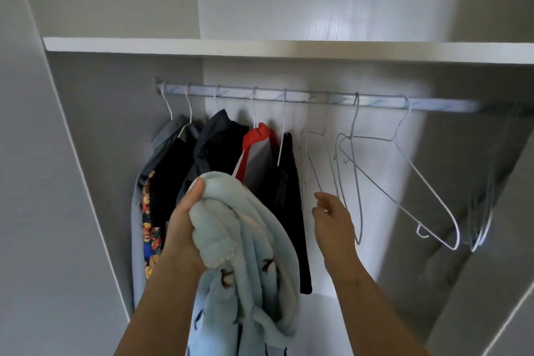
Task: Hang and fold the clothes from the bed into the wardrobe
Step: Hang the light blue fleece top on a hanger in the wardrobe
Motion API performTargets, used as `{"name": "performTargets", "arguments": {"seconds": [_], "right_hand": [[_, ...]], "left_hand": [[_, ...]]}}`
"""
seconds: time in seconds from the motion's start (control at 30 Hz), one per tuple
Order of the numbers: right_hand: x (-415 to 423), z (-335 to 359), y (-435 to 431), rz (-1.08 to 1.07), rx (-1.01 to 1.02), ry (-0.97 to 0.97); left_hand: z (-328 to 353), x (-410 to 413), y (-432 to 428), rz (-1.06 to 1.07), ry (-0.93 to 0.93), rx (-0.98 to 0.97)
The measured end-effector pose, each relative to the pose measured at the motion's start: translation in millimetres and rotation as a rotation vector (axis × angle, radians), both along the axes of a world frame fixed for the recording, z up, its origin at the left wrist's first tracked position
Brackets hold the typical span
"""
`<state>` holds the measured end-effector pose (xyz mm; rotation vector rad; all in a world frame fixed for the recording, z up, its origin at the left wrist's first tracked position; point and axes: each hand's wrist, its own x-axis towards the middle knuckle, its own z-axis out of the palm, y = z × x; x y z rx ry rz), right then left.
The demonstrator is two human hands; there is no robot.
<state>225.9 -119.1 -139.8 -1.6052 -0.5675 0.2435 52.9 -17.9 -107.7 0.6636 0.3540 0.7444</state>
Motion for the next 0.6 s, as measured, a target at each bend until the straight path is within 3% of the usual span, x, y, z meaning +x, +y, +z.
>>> {"name": "performTargets", "arguments": {"seconds": [0.13,0.33,0.6], "right_hand": [[32.1,11.8,41.0,0.079,0.033,0.028],[67.4,9.0,74.9,0.174,-0.014,0.321],[87.3,24.4,98.7,0.201,0.067,0.474]], "left_hand": [[4.5,17.9,16.8,0.088,0.018,-0.08],[0.3,31.9,27.4,-0.015,-0.064,-0.167],[-1.5,41.2,44.9,-0.062,-0.105,-0.201]]}}
